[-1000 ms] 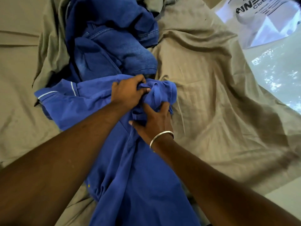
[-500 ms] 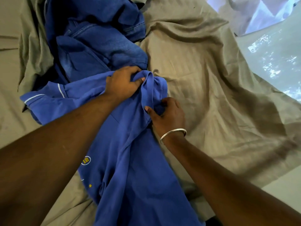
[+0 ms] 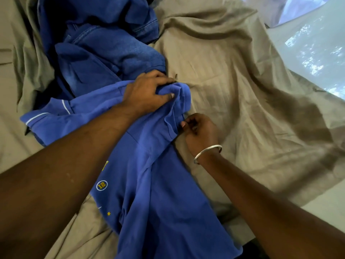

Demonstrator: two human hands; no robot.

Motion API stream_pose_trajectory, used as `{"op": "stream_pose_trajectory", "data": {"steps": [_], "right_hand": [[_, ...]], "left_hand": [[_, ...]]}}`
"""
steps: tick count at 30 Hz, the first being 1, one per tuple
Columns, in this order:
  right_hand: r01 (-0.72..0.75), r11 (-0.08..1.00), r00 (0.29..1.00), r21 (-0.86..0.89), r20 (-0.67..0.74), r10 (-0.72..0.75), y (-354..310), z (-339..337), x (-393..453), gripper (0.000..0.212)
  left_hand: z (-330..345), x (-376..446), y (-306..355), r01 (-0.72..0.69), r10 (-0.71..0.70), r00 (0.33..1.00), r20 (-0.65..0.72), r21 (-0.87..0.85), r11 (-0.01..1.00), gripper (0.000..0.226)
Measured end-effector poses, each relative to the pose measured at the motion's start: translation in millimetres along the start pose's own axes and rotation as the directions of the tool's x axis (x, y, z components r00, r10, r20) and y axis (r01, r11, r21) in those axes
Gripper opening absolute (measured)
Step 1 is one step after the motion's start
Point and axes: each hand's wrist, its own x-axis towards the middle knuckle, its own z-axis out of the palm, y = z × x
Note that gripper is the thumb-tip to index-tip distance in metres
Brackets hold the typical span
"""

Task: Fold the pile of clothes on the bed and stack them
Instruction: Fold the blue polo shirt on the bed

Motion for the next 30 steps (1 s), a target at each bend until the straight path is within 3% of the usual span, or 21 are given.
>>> {"op": "stream_pose_trajectory", "data": {"steps": [3, 7, 9, 11, 13, 16, 18, 22, 24, 26, 28, 30], "right_hand": [[0.154, 0.988, 0.976, -0.033, -0.154, -0.157, 10, -11, -11, 0.006], [0.014, 0.993, 0.989, -0.121, -0.142, -0.031, 21, -18, -20, 0.008], [0.148, 0.987, 0.967, -0.054, -0.202, -0.156, 12, -16, -22, 0.005], [0.28, 0.959, 0.94, -0.037, -0.192, -0.282, -5, -12, -27, 0.025], [0.236, 0.97, 0.97, -0.06, -0.04, -0.239, -16, -3, -30, 0.043], [0.133, 0.98, 0.987, -0.147, 0.113, -0.117, -21, 11, -28, 0.029], [0.108, 0.99, 0.994, -0.09, 0.032, -0.105, -22, 11, -26, 0.012], [0.185, 0.983, 0.944, -0.011, -0.276, -0.18, -18, -7, -32, 0.015], [0.066, 0.997, 0.961, -0.047, -0.264, -0.076, -9, -11, -23, 0.011], [-0.085, 0.993, 0.985, -0.085, -0.155, 0.071, -3, -11, -15, 0.017], [-0.067, 0.998, 0.983, -0.004, -0.171, 0.066, -3, -12, -19, 0.036], [0.01, 0.999, 0.968, 0.033, -0.249, -0.001, -8, -16, -38, 0.041]], "left_hand": [[5, 7, 2, 0.068, -0.066, 0.997, -0.03, 0.037, 0.997, 0.029], [17, 6, 4, 0.107, -0.113, 0.987, -0.116, -0.056, 0.993, 0.016], [20, 4, 3, 0.092, -0.1, 0.985, -0.14, -0.057, 0.994, 0.018], [17, 1, 2, 0.064, -0.071, 0.985, -0.156, -0.051, 0.997, 0.021], [12, -1, 3, 0.035, -0.046, 0.979, -0.198, -0.056, 0.998, 0.025], [3, -5, 7, -0.001, -0.044, 0.943, -0.329, -0.137, 0.991, 0.022], [-1, -6, 10, -0.024, -0.054, 0.914, -0.402, -0.186, 0.982, 0.018], [0, 8, 24, 0.001, -0.09, 0.895, -0.438, -0.198, 0.98, 0.02], [11, 20, 26, 0.069, -0.104, 0.939, -0.328, -0.116, 0.991, 0.022], [20, 21, 27, 0.132, -0.143, 0.965, -0.221, -0.064, 0.989, 0.029], [25, 10, 29, 0.17, -0.157, 0.954, -0.254, 0.032, 0.985, 0.035], [25, -20, 30, 0.194, -0.133, 0.901, -0.413, 0.109, 0.975, 0.036]]}}
